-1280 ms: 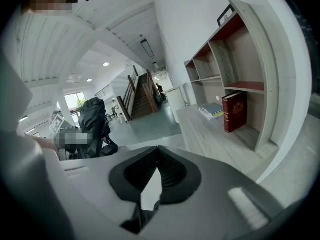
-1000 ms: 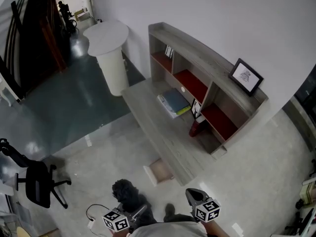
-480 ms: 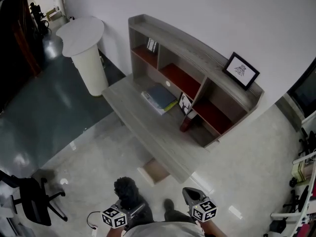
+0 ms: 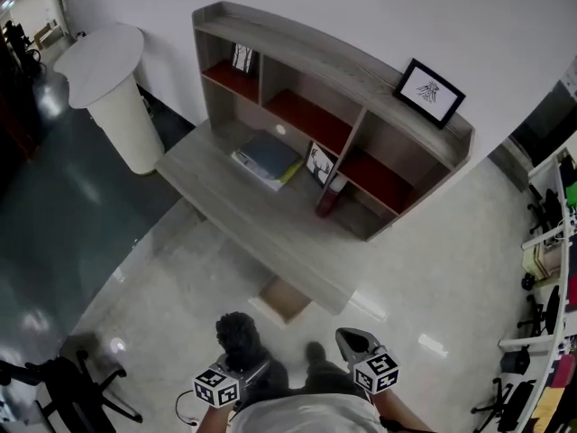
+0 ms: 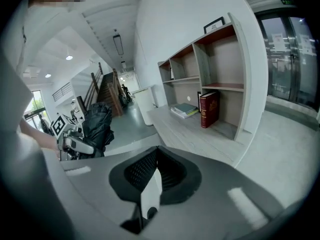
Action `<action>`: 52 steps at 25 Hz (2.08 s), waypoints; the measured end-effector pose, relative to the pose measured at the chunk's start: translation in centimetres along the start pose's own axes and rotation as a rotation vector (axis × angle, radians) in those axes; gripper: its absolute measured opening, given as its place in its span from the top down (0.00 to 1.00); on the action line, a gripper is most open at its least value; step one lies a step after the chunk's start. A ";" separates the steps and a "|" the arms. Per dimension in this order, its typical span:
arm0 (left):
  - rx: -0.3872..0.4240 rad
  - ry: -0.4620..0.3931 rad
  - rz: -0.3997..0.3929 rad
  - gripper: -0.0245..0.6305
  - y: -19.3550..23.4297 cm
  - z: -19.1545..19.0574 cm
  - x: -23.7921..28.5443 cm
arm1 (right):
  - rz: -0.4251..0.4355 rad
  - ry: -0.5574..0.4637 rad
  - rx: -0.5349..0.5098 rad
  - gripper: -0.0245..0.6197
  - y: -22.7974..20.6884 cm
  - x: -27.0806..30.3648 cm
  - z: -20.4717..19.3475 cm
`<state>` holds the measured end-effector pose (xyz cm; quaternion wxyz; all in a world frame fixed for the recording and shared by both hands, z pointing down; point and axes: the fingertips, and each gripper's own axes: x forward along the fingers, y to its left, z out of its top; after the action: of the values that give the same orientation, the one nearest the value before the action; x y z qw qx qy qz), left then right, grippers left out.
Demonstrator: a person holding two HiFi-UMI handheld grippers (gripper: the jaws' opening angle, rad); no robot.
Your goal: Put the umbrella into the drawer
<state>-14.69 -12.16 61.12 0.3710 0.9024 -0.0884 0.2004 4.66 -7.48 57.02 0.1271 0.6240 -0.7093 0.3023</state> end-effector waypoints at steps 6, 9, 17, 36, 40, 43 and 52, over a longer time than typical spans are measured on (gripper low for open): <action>0.030 0.076 -0.050 0.57 2.1 -0.7 0.8 | -0.054 0.009 0.069 0.95 0.6 0.2 -2.2; 0.023 0.100 -0.057 0.57 2.9 -0.9 1.5 | -0.059 0.023 0.086 0.95 0.5 0.7 -3.0; 0.000 0.151 -0.061 0.57 5.1 -2.0 6.0 | -0.031 0.054 0.106 0.95 -2.1 3.6 -4.8; -0.165 0.214 0.020 0.57 12.2 -6.3 16.5 | 0.116 0.203 0.102 0.95 -7.3 12.2 -9.5; -0.198 0.229 0.028 0.57 14.3 -7.9 18.5 | 0.143 0.235 0.094 0.95 -7.9 14.0 -10.6; -0.222 0.242 0.035 0.57 15.9 -9.4 20.5 | 0.164 0.257 0.084 0.95 -8.2 15.6 -12.0; -0.284 0.286 0.038 0.57 19.9 -13.0 24.3 | 0.200 0.281 0.103 0.95 -7.5 19.4 -14.2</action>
<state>-2.75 -17.38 92.50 0.4992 0.8017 -0.0794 0.3190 5.38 -15.11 80.96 0.1622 0.5075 -0.7266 0.4338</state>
